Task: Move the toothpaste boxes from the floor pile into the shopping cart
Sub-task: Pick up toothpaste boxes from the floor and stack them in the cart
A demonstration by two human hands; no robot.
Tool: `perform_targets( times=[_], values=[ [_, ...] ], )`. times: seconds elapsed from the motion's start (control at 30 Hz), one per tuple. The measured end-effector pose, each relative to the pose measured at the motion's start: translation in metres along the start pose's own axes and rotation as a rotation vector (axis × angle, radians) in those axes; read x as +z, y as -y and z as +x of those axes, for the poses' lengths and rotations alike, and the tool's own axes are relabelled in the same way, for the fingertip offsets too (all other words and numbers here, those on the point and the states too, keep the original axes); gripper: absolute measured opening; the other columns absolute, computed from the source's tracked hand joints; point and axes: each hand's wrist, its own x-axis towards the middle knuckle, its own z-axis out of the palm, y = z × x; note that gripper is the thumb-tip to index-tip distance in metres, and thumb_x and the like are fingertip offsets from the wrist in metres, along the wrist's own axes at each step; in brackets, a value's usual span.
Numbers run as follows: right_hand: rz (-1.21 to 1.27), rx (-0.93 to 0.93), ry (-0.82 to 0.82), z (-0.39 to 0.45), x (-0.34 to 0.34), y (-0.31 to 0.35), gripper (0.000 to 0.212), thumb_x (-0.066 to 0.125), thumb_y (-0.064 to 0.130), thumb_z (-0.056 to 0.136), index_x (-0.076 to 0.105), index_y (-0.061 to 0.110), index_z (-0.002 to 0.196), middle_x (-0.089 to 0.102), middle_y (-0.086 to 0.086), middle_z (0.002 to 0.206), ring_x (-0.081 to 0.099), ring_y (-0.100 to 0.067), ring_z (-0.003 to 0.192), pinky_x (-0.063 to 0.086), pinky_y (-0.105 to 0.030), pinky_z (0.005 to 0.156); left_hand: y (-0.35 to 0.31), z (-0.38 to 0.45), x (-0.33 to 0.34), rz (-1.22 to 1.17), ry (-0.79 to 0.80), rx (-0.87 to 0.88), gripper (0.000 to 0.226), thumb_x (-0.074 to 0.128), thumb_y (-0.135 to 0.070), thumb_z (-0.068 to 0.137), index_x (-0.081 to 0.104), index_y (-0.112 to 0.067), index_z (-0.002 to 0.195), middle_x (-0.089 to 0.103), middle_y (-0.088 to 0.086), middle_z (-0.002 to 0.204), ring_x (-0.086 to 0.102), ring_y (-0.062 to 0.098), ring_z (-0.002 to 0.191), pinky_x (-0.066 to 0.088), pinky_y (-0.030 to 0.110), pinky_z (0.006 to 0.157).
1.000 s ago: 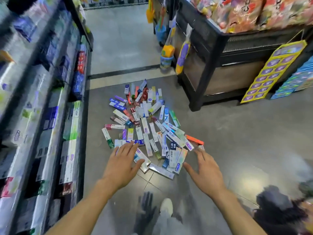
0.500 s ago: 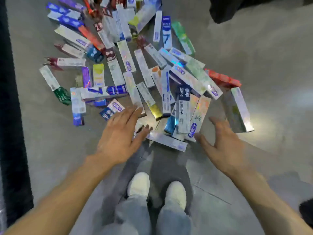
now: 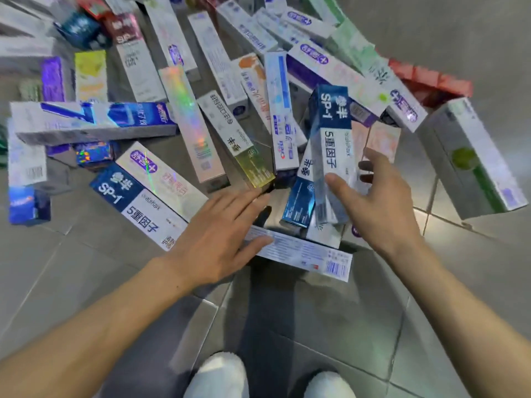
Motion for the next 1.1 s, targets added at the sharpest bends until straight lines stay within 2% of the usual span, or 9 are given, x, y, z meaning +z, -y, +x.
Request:
perform_targets(
  times=[0.1, 0.27, 0.43, 0.57, 0.7, 0.8, 0.9, 1.0, 1.1],
  values=[
    [0.052, 0.061, 0.003, 0.017, 0.014, 0.009, 0.079, 0.067, 0.068, 0.076, 0.047, 0.02, 0.136, 0.063, -0.002, 0.127, 0.06, -0.022, 0.114, 0.053, -0.046, 0.092, 0.001, 0.004, 0.006, 0.046, 0.059, 0.04, 0.068, 0.038, -0.059, 0.101, 0.047, -0.01, 0.146, 0.051, 0.011, 0.148, 0.05, 0.028, 0.132, 0.039, 0.048, 0.112],
    [0.096, 0.152, -0.005, 0.023, 0.022, 0.016, 0.055, 0.074, 0.049, 0.08, 0.049, 0.018, 0.117, 0.066, -0.004, 0.119, 0.062, -0.025, 0.106, 0.053, -0.04, 0.081, -0.005, 0.007, 0.001, 0.059, 0.097, 0.034, 0.073, 0.03, -0.066, 0.099, 0.049, -0.012, 0.144, 0.055, 0.008, 0.144, 0.054, 0.026, 0.126, 0.043, 0.045, 0.107],
    [0.334, 0.157, -0.084, 0.007, 0.007, 0.004, 0.045, 0.075, 0.035, 0.084, 0.037, 0.023, 0.106, 0.06, 0.012, 0.095, 0.061, -0.018, 0.082, 0.047, -0.03, 0.064, -0.023, 0.005, 0.014, 0.087, 0.083, 0.126, 0.081, 0.042, -0.079, 0.088, 0.048, -0.018, 0.142, 0.058, 0.005, 0.136, 0.057, 0.023, 0.118, 0.047, 0.041, 0.098],
    [0.559, 0.227, -0.089, -0.012, -0.018, -0.007, 0.046, 0.078, 0.03, 0.083, 0.038, 0.022, 0.104, 0.065, 0.0, 0.102, 0.065, -0.017, 0.075, 0.047, -0.026, 0.05, -0.023, 0.016, 0.024, 0.172, 0.106, 0.168, 0.084, 0.054, -0.074, 0.079, 0.038, -0.021, 0.143, 0.061, 0.005, 0.118, 0.062, 0.024, 0.103, 0.052, 0.04, 0.085],
    [0.663, 0.3, -0.078, -0.038, -0.035, -0.022, 0.049, 0.082, 0.02, 0.08, 0.041, 0.024, 0.106, 0.067, 0.001, 0.101, 0.072, -0.022, 0.09, 0.061, -0.046, 0.077, -0.02, 0.015, 0.029, 0.111, 0.101, 0.168, 0.078, 0.068, -0.063, 0.081, 0.037, -0.022, 0.14, 0.064, 0.004, 0.109, 0.064, 0.025, 0.096, 0.053, 0.041, 0.08],
    [0.715, 0.326, -0.052, -0.054, -0.042, -0.034, 0.051, 0.085, 0.02, 0.077, 0.047, 0.025, 0.112, 0.073, -0.001, 0.106, 0.074, -0.022, 0.091, 0.061, -0.047, 0.082, -0.016, 0.008, 0.027, 0.01, 0.093, 0.163, 0.072, 0.056, -0.068, 0.086, 0.046, -0.019, 0.137, 0.065, 0.004, 0.121, 0.064, 0.023, 0.106, 0.053, 0.041, 0.088],
    [0.747, 0.324, -0.039, -0.06, -0.05, -0.04, 0.054, 0.085, 0.022, 0.078, 0.055, 0.02, 0.122, 0.075, 0.0, 0.108, 0.074, -0.023, 0.094, 0.059, -0.052, 0.087, -0.015, 0.001, 0.02, -0.083, 0.039, 0.177, 0.062, 0.045, -0.07, 0.092, 0.05, -0.022, 0.13, 0.065, -0.001, 0.116, 0.062, 0.016, 0.1, 0.051, 0.033, 0.082],
    [0.78, 0.315, -0.052, -0.064, -0.061, -0.039, 0.037, 0.081, 0.023, 0.083, 0.06, 0.024, 0.113, 0.077, 0.004, 0.103, 0.075, -0.021, 0.092, 0.06, -0.051, 0.085, -0.025, 0.002, 0.006, -0.269, -0.005, -0.016, 0.058, 0.052, -0.072, 0.088, 0.052, -0.029, 0.128, 0.062, -0.011, 0.114, 0.058, 0.009, 0.099, 0.05, 0.031, 0.081],
    [0.796, 0.306, -0.084, -0.067, -0.072, -0.029, 0.034, 0.079, 0.026, 0.084, 0.059, 0.024, 0.111, 0.076, 0.006, 0.102, 0.074, -0.02, 0.093, 0.06, -0.049, 0.083, -0.041, 0.012, -0.016, -0.584, -0.14, -0.304, 0.037, 0.07, -0.061, 0.083, 0.055, -0.042, 0.111, 0.065, -0.02, 0.103, 0.062, 0.002, 0.09, 0.052, 0.028, 0.075]
  ],
)
